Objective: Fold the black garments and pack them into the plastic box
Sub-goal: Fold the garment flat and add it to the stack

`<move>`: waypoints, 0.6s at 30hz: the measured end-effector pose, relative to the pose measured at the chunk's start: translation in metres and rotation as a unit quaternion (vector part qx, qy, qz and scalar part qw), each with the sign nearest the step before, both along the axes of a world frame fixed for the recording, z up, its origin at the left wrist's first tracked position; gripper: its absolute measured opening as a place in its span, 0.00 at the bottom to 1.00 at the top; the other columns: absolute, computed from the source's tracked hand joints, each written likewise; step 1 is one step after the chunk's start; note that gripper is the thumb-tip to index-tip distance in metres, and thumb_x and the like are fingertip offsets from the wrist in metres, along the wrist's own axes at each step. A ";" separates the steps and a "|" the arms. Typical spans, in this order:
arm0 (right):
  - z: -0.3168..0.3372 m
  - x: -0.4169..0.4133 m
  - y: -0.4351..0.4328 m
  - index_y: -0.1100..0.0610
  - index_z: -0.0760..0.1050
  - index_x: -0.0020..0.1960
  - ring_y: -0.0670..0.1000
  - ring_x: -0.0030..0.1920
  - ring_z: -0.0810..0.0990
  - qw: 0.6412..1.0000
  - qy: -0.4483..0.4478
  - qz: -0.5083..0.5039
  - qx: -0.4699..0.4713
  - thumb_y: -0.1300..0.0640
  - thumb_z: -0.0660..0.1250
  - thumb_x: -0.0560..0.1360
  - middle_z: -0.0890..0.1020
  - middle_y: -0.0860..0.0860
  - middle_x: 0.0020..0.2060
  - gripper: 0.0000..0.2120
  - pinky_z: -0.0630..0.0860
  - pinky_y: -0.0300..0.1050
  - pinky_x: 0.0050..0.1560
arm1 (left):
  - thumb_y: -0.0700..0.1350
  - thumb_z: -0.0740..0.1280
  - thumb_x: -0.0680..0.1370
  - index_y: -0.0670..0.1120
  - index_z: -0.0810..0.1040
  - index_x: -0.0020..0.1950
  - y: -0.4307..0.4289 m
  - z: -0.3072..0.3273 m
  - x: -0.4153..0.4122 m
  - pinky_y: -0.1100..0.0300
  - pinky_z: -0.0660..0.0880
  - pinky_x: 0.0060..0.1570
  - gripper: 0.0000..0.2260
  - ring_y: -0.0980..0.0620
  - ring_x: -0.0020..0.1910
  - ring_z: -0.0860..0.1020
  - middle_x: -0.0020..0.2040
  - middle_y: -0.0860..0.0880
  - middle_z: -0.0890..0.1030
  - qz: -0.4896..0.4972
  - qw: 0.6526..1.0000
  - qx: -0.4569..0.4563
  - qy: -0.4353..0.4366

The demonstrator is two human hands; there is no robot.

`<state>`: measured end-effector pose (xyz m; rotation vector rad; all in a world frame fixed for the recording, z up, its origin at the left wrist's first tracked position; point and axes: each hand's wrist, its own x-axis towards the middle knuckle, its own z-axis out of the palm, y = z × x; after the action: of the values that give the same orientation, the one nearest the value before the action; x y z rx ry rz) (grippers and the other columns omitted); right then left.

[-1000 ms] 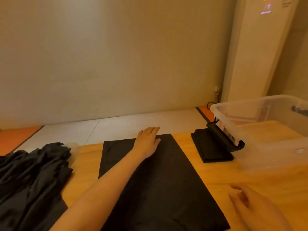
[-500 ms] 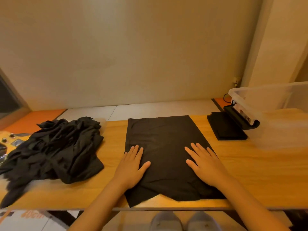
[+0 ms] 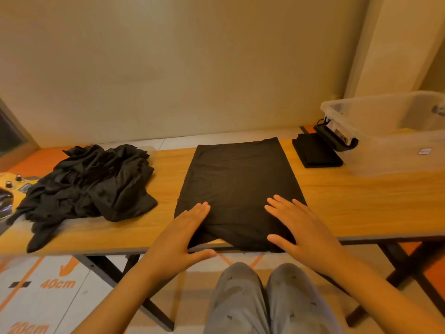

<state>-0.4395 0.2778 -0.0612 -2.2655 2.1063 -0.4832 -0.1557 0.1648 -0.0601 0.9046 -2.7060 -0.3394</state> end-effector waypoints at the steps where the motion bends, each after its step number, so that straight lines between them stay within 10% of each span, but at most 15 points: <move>1: -0.008 -0.002 0.004 0.45 0.55 0.77 0.41 0.76 0.46 0.999 0.029 0.011 0.014 0.28 0.48 0.72 0.55 0.41 0.76 0.38 0.44 0.41 0.74 | 0.68 0.62 0.72 0.58 0.43 0.77 -0.001 -0.007 0.004 0.68 0.42 0.73 0.42 0.67 0.75 0.42 0.76 0.64 0.43 0.000 0.999 -0.016 -0.031; 8: -0.040 -0.018 0.013 0.53 0.64 0.73 0.52 0.71 0.68 0.992 0.127 0.009 0.003 0.44 0.80 0.59 0.70 0.52 0.71 0.47 0.65 0.50 0.68 | 0.57 0.45 0.83 0.45 0.54 0.78 -0.007 -0.038 0.030 0.61 0.46 0.75 0.27 0.52 0.76 0.54 0.78 0.46 0.57 0.016 0.986 -0.145 -0.078; 18: -0.050 -0.044 0.022 0.54 0.61 0.74 0.54 0.72 0.62 0.988 0.131 0.015 -0.084 0.56 0.82 0.58 0.67 0.54 0.71 0.49 0.60 0.51 0.72 | 0.56 0.60 0.78 0.46 0.52 0.79 -0.007 -0.039 0.049 0.60 0.48 0.75 0.33 0.52 0.78 0.52 0.79 0.49 0.53 -0.017 0.984 -0.171 -0.043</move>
<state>-0.4836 0.2999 -0.1110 -2.5787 2.2184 -0.3944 -0.1068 0.1573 -0.0991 0.7884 -2.7385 0.1590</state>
